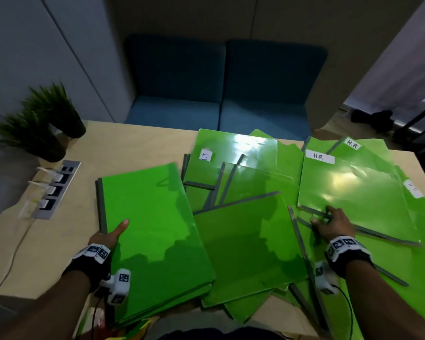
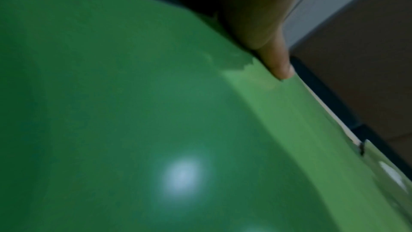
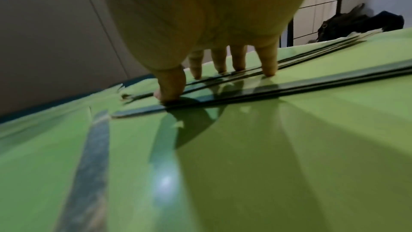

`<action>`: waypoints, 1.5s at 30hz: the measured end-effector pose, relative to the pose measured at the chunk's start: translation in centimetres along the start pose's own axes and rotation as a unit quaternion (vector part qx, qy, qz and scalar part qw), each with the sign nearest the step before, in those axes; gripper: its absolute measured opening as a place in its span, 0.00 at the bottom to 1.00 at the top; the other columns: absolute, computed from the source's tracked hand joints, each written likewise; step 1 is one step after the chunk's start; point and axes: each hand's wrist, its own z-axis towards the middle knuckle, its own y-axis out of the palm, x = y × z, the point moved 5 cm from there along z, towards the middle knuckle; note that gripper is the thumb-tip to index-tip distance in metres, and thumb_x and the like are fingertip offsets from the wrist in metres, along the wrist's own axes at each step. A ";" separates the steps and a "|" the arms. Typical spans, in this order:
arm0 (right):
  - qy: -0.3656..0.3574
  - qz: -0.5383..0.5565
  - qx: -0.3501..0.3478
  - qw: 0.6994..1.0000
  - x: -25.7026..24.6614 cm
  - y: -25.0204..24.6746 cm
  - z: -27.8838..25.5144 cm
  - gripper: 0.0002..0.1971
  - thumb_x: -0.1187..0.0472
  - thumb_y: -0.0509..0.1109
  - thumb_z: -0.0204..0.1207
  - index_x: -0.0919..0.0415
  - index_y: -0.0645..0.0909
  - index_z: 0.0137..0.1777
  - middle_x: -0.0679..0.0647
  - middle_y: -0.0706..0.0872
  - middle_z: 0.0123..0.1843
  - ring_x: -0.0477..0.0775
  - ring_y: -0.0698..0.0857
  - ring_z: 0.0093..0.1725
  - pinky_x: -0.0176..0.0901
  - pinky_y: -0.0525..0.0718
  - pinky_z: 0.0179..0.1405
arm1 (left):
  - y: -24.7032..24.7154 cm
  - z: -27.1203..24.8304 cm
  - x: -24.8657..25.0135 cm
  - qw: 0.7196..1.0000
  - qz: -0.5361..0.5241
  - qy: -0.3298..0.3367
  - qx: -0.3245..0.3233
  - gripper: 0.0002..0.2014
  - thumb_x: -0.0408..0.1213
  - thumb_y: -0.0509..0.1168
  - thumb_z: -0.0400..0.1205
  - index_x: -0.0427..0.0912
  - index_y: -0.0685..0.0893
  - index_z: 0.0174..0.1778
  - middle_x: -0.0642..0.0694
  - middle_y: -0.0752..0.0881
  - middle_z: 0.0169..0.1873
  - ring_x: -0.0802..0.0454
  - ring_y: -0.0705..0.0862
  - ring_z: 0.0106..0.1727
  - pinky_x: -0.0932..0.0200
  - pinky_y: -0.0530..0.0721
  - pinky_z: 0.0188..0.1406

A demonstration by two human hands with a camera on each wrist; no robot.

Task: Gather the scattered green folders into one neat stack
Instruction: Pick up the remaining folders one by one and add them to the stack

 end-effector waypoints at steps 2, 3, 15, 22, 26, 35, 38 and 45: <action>-0.032 -0.035 -0.018 0.999 -0.3 0.4 -0.6 0.35 0.44 0.70 0.76 0.54 0.66 0.81 0.63 0.63 0.83 0.69 0.67 0.78 0.59 0.67 0.77 | 0.8 0.4 -0.6 0.998 0.050 0.003 -0.025 0.45 0.64 0.66 0.74 0.30 0.71 0.76 0.27 0.80 0.55 0.40 0.77 0.47 0.46 0.76 0.56; -0.050 -0.064 -0.022 0.996 -0.9 0.7 -1.0 0.34 0.44 0.69 0.77 0.51 0.64 0.82 0.62 0.64 0.83 0.70 0.68 0.77 0.57 0.69 0.76 | 0.9 0.0 -0.5 0.999 0.035 -0.005 -0.010 0.48 0.66 0.67 0.70 0.29 0.72 0.74 0.28 0.80 0.53 0.42 0.77 0.46 0.46 0.77 0.56; -0.172 0.036 -0.005 0.984 -7.1 -1.2 -1.5 0.21 0.51 0.74 0.75 0.53 0.81 0.68 0.61 0.82 0.66 0.64 0.81 0.64 0.54 0.79 0.65 | 0.3 -0.5 -0.8 0.997 0.073 0.005 0.009 0.39 0.73 0.62 0.65 0.45 0.77 0.60 0.40 0.73 0.31 0.44 0.75 0.33 0.52 0.75 0.37; 0.023 -0.060 -0.092 0.994 1.9 -1.3 1.1 0.52 0.37 0.75 0.68 0.58 0.53 0.85 0.64 0.52 0.86 0.67 0.60 0.83 0.59 0.66 0.79 | 0.7 -0.7 -1.1 0.998 0.063 0.004 0.003 0.47 0.81 0.59 0.58 0.30 0.78 0.35 0.39 0.73 0.28 0.44 0.73 0.28 0.53 0.73 0.31; -0.056 -0.095 -0.074 0.991 -1.5 0.5 -0.9 0.53 0.37 0.76 0.67 0.57 0.53 0.84 0.65 0.67 0.78 0.67 0.69 0.76 0.59 0.71 0.74 | 0.8 -0.8 -0.9 0.999 0.036 0.006 0.013 0.44 0.81 0.59 0.57 0.35 0.75 0.31 0.41 0.70 0.27 0.46 0.72 0.27 0.54 0.72 0.31; -0.015 -0.077 -0.086 0.993 -3.4 0.0 0.1 0.51 0.31 0.72 0.66 0.53 0.55 0.84 0.64 0.56 0.84 0.69 0.60 0.81 0.67 0.68 0.76 | 0.9 0.0 -0.9 1.000 0.002 0.001 0.021 0.34 0.71 0.66 0.67 0.38 0.72 0.31 0.42 0.69 0.27 0.43 0.73 0.35 0.53 0.75 0.35; -0.048 -0.092 -0.079 0.991 -6.5 0.8 -1.2 0.44 0.28 0.61 0.73 0.55 0.60 0.82 0.68 0.69 0.77 0.71 0.72 0.73 0.61 0.75 0.69 | 0.9 0.1 -0.5 0.999 -0.035 0.010 0.037 0.29 0.66 0.70 0.70 0.43 0.67 0.28 0.45 0.68 0.27 0.42 0.73 0.42 0.52 0.73 0.43; -0.069 0.033 0.001 0.997 -5.6 -1.3 0.1 0.33 0.52 0.77 0.73 0.56 0.71 0.77 0.64 0.68 0.79 0.67 0.70 0.77 0.62 0.71 0.75 | 0.8 0.1 -1.5 1.000 -0.007 -0.017 0.011 0.39 0.75 0.64 0.66 0.34 0.76 0.37 0.40 0.66 0.32 0.46 0.69 0.29 0.55 0.73 0.29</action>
